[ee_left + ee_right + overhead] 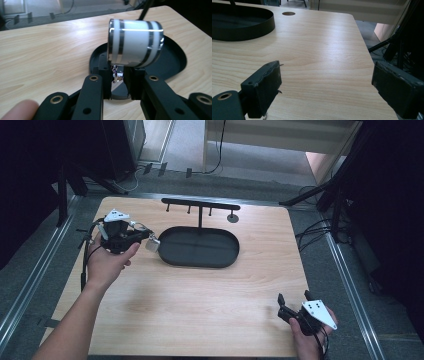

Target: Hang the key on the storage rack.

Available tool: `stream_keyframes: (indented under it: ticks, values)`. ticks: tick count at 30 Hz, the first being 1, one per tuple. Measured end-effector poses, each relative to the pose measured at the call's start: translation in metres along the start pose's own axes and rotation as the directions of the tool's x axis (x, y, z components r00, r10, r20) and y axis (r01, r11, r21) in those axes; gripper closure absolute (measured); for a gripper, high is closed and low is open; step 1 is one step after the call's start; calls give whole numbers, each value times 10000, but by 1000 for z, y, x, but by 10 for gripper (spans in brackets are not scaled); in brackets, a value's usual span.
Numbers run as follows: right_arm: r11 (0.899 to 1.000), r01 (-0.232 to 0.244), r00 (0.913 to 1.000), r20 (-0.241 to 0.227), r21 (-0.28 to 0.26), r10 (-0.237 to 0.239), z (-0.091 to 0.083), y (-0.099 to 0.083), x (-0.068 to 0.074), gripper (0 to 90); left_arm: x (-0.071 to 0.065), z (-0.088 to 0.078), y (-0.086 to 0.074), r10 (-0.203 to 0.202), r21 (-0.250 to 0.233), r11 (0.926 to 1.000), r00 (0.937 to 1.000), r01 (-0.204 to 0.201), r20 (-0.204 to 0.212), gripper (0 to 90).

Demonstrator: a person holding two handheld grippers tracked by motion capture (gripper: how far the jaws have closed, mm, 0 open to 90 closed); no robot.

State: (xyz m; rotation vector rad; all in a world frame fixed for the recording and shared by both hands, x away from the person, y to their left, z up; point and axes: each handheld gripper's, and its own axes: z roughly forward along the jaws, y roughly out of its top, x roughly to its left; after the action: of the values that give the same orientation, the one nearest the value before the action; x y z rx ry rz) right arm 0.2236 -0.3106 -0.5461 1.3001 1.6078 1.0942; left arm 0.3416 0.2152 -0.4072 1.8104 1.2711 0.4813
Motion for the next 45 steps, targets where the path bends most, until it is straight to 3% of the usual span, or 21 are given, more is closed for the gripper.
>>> stream_keyframes:
  ticks: [4,6,9,11,16,20,22,26,32,33,39,45]
  values:
    - [10000,-2,10000,-6,-3,2,0,0,0,87,-9,5,6,383,-105,9992,9990,-380,233,773]
    - [10000,-12,10000,-16,-7,12,0,0,0,87,-12,11,9,395,-202,9991,9973,-383,621,773]
    - [10000,-33,10000,-26,-9,33,0,0,0,87,-13,16,11,529,-159,9985,9958,-519,752,773]
    - [10000,-23,10000,-22,-16,23,0,0,0,87,-12,21,13,646,29,9979,9923,-653,1060,773]
    - [10000,-58,10000,-50,-18,57,0,0,-1,87,-14,37,18,1238,724,9883,9836,-1340,1308,773]
    - [10000,-58,10000,-55,-8,58,0,0,-1,87,-15,49,19,1083,754,9896,9800,-1222,1670,773]
    - [10000,-60,10000,-54,-10,60,0,0,-1,87,-15,55,21,1180,910,9865,9767,-1359,1792,773]
    - [9999,-120,9999,-27,-26,120,-1,0,-1,87,-13,65,28,942,1028,9879,9761,-1160,1959,773]
    - [10000,-72,10000,-44,-51,72,-1,0,-1,87,-7,73,33,846,1188,9867,9747,-1108,2070,773]
    - [9999,-132,9999,-40,-42,132,-1,0,-1,87,-5,76,34,937,1157,9859,9715,-1210,2178,774]
    - [9999,-156,9999,-38,-44,156,-1,0,-2,87,-3,81,39,928,1157,9860,9713,-1203,2190,773]
    - [9998,-186,9998,-27,-44,186,-1,0,-2,87,6,85,45,653,1237,9877,9705,-961,2321,773]
